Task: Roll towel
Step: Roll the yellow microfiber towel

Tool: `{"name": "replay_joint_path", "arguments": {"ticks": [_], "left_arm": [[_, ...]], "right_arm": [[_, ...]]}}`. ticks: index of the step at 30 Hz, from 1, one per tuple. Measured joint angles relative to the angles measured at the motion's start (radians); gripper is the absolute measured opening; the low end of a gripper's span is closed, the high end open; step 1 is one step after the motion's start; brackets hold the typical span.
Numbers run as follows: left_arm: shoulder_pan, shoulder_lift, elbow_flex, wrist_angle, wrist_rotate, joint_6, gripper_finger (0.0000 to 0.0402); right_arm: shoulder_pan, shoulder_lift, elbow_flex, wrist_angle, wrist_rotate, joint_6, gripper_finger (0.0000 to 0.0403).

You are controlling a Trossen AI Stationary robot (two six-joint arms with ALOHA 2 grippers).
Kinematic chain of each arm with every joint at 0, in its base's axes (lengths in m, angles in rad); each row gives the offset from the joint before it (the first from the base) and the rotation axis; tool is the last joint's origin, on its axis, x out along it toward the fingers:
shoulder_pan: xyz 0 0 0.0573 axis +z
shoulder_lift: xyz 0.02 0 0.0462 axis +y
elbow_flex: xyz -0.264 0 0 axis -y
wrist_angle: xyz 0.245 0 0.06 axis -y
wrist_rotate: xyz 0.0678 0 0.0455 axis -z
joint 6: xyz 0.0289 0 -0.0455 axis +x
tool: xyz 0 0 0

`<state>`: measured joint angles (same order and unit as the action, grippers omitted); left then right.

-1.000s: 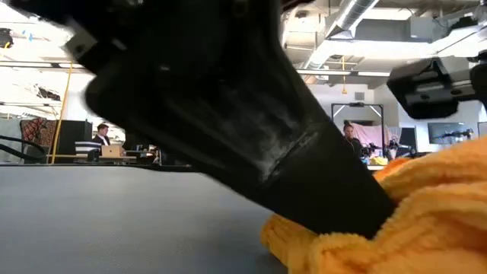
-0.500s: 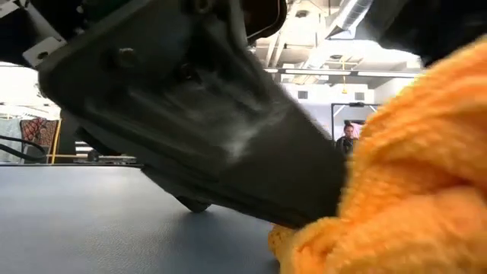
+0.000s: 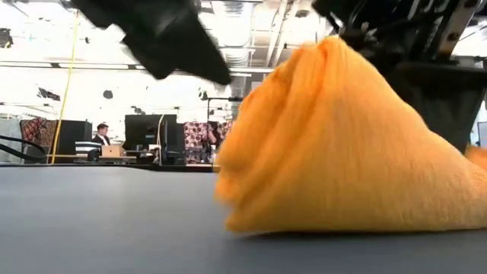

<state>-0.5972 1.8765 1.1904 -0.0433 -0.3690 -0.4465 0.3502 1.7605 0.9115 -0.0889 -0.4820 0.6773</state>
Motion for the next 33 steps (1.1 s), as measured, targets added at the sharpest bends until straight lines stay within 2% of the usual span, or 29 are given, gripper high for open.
{"name": "replay_joint_path", "arguments": {"ticks": [3,5,9,15,18,20,25,28,33], "left_arm": [[-0.005,-0.037,0.0,0.053,-0.135,0.016,0.0042],[0.002,-0.045,0.003,0.121,-0.155,0.017,0.0045],[0.034,-0.04,0.003,0.229,-0.059,0.012,0.0068],[0.08,0.031,0.084,0.228,0.039,0.045,0.0133],[0.096,0.094,0.158,0.144,0.077,0.088,0.016],[0.106,0.133,0.214,0.024,0.081,0.093,0.0174],[0.138,0.223,0.404,-0.245,0.094,0.021,0.0196],[0.154,0.291,0.506,-0.343,0.162,-0.035,0.02],[0.178,0.406,0.63,-0.373,0.314,-0.146,0.0201]], "right_arm": [[-0.001,0.028,0.0,0.017,-0.012,0.007,0.0022],[-0.001,0.041,0.001,0.021,-0.017,0.008,0.0022],[-0.002,0.055,0.002,0.025,-0.02,0.03,0.0022],[-0.013,0.058,0.002,0.026,-0.019,0.05,0.0022],[-0.019,0.058,0.002,0.027,-0.022,0.058,0.0022],[-0.023,0.058,0.002,0.027,-0.021,0.059,0.0023],[-0.025,0.058,0.002,0.027,-0.021,0.074,0.0024],[-0.025,0.058,0.002,0.031,-0.021,0.075,0.0026],[-0.025,0.059,0.002,0.027,-0.019,0.075,0.0027]]}}
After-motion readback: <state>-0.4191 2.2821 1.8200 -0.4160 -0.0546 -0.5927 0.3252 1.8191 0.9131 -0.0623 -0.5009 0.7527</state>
